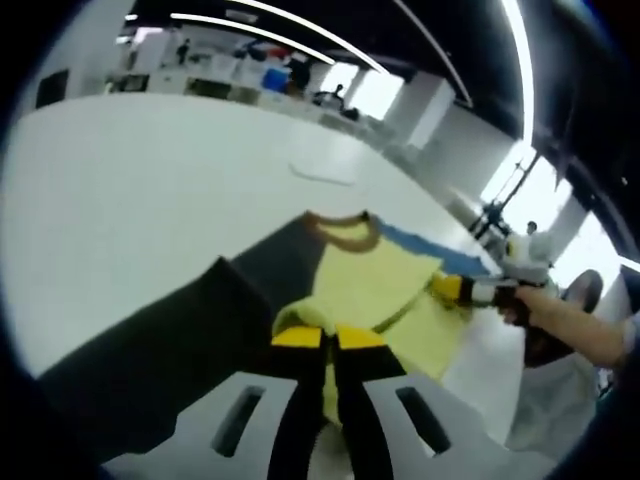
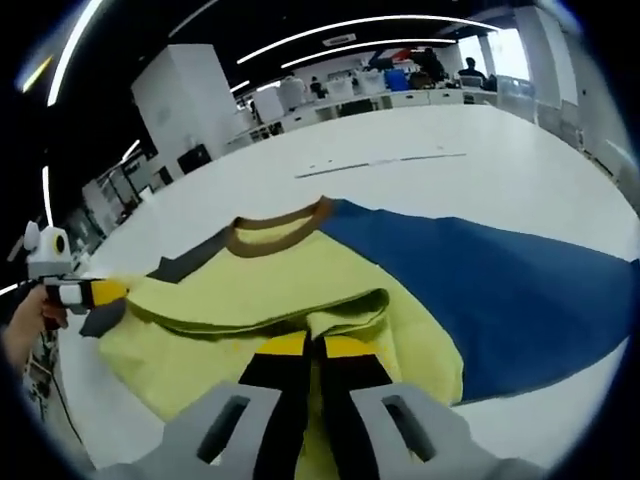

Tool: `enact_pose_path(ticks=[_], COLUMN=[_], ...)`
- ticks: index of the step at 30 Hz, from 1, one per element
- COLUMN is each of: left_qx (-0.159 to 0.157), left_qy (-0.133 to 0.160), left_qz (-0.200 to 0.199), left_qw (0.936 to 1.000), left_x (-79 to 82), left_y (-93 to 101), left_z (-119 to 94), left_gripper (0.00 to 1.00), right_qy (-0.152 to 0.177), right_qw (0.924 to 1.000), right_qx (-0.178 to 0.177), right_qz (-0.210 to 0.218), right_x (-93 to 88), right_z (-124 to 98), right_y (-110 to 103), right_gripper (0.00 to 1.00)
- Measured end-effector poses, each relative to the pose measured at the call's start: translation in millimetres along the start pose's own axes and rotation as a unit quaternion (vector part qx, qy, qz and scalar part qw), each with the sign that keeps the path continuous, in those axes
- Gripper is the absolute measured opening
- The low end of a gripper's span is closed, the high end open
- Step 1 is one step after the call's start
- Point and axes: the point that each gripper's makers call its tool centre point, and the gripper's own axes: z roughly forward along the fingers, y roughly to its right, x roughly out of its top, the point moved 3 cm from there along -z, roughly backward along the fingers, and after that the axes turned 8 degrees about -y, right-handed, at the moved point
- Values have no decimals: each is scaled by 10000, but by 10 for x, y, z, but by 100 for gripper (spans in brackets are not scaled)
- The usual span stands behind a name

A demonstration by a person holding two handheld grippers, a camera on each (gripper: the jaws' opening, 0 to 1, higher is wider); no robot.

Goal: Fold the garment on the visible template until the final outline fits inside the template.

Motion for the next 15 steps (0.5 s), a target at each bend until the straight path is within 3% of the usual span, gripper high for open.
enact_pose_path(ticks=[15], left_qx=[7], left_qy=[27], left_qz=[42], left_qw=[10000], left_x=[25], left_y=[106], left_z=[-94], left_gripper=[0], right_qy=[-110], right_qw=[9992], right_qx=[104], right_qz=[-378], right_x=[-31], right_z=[-189], right_y=[24], right_gripper=[2])
